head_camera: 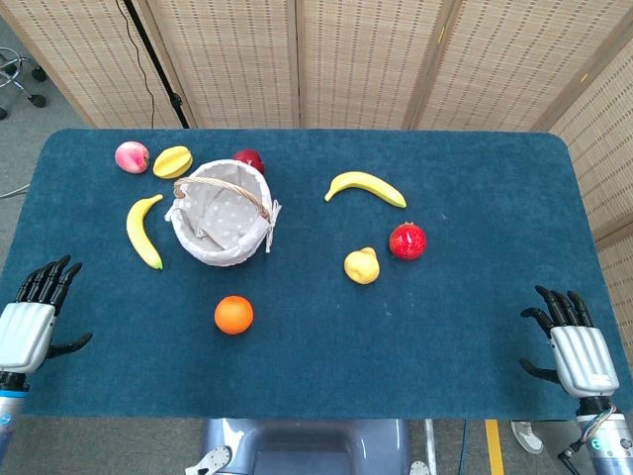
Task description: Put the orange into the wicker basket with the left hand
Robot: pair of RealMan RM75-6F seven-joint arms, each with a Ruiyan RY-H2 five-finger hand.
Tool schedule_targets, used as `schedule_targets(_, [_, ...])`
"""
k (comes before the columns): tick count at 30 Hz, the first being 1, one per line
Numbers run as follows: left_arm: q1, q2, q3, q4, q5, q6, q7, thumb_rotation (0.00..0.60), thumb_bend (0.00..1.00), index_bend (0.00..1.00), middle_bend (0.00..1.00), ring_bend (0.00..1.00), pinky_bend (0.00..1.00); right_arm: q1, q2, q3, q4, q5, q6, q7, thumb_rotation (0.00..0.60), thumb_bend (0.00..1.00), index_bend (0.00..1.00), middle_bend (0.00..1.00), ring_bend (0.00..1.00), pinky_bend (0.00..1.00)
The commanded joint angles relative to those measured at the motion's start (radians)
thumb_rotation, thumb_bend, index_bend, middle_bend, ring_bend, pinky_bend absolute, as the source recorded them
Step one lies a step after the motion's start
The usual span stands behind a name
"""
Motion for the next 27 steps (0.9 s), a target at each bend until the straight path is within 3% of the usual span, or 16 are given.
schedule_targets(1, [-0.002, -0.003, 0.000, 0.015, 0.006, 0.001, -0.015, 0.600, 0.00, 0.09, 0.00, 0.02, 0.09, 0.002, -0.002, 0.001, 0.002, 0.000, 0.000, -0.001, 0.600, 0.16, 0.32, 0.08, 0.09, 0.03])
schedule_targets(23, [-0.008, -0.002, 0.003, -0.009, -0.010, -0.037, 0.010, 0.600, 0.00, 0.09, 0.00, 0.02, 0.09, 0.003, 0.000, -0.003, -0.009, -0.016, 0.007, -0.002, 0.600, 0.16, 0.32, 0.08, 0.09, 0.03])
schedule_targets(27, [-0.061, -0.019, -0.012, -0.048, 0.005, -0.095, 0.030, 0.600, 0.00, 0.09, 0.00, 0.02, 0.09, -0.001, 0.005, -0.003, -0.012, -0.017, 0.015, 0.009, 0.600, 0.16, 0.32, 0.08, 0.09, 0.03])
